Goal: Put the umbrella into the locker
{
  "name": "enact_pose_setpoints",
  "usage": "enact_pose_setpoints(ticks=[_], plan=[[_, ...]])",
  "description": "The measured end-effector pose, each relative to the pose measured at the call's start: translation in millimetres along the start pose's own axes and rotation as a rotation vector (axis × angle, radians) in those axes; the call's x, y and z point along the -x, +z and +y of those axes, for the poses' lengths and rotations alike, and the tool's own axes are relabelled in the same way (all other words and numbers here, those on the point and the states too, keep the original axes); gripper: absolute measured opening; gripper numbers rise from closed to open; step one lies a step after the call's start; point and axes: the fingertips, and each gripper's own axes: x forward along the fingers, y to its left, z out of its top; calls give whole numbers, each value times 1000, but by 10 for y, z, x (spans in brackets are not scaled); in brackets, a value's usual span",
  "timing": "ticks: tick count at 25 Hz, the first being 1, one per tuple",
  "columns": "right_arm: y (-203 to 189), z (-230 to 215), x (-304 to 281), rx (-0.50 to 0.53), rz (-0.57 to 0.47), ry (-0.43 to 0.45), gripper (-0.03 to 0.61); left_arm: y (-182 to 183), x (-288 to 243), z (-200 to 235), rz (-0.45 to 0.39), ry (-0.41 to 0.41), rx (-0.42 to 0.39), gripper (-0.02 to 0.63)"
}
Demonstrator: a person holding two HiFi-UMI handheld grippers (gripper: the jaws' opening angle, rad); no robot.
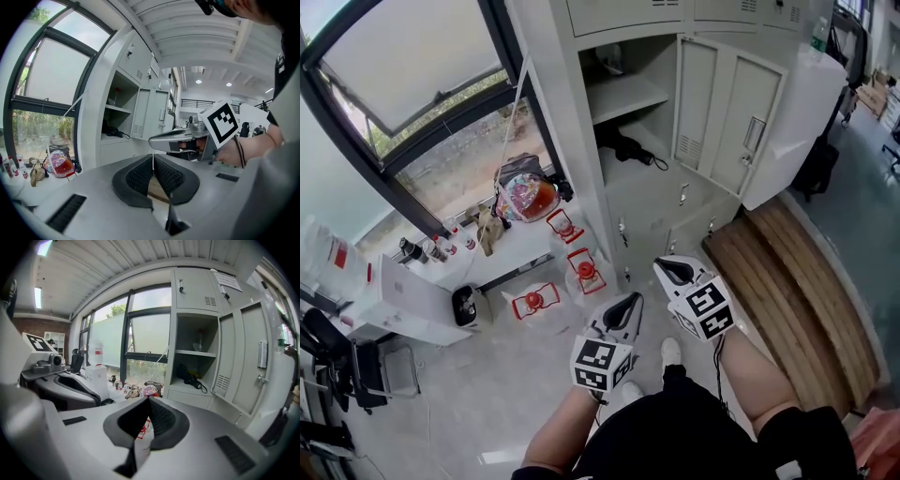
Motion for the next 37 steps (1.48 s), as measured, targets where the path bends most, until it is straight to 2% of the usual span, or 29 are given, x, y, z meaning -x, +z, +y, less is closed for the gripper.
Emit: enact_pose_setpoints(ticks=[37], plan=[[103,323,148,-13,-35,-9,54,14,225,-84,-1,-43,-34,20]])
